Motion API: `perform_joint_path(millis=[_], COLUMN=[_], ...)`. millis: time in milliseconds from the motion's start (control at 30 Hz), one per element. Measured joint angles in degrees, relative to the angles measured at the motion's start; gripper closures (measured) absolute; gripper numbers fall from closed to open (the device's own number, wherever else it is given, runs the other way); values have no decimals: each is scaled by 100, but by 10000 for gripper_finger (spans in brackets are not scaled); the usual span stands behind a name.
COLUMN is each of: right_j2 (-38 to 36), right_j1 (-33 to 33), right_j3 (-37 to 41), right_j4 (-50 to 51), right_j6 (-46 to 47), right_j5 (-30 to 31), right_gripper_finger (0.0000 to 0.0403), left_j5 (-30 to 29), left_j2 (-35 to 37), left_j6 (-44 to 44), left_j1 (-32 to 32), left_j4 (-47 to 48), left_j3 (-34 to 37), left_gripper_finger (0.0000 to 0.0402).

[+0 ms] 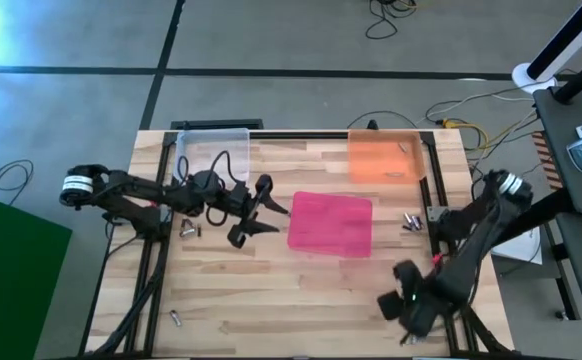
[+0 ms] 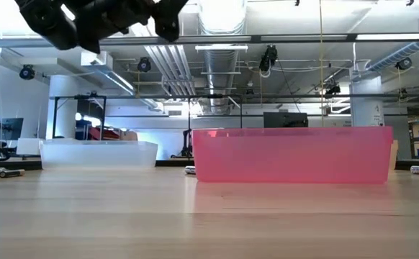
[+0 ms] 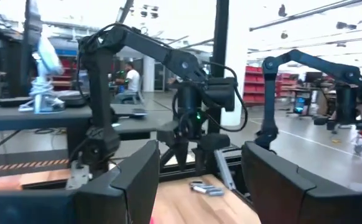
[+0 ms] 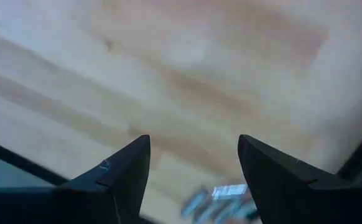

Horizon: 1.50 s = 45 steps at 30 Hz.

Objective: Sort batteries
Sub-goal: Put the blue battery into the orange bin

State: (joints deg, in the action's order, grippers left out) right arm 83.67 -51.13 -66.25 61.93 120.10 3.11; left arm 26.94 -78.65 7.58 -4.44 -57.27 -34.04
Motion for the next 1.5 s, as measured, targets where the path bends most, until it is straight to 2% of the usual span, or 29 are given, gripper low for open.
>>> perform_joint_path(millis=[200,367,567,967,1200,1500], right_j2=[1229,1884,2482,2669,2672,2672], right_j1=[-380,-658,-722,-711,-711,-711], right_j3=[-756,-1283,-1601,-1614,-1460,-1237], right_j4=[-218,-581,-726,-536,-437,-551], right_j6=[713,1349,1468,1356,1341,1359], right_j5=[-1156,-1211,-1359,-1313,-1315,-1315], right_gripper_finger=[180,188,191,229,254,259], left_j5=[0,0,0,-2,-678,-706], left_j2=[0,0,0,0,0,-2], left_j6=[-101,-130,-171,-107,-154,-227], left_j1=[337,616,909,1306,1315,1328], left_j4=[1,6,22,372,1014,1199], left_j3=[0,0,0,2,4,11], left_gripper_finger=[198,198,198,198,198,198])
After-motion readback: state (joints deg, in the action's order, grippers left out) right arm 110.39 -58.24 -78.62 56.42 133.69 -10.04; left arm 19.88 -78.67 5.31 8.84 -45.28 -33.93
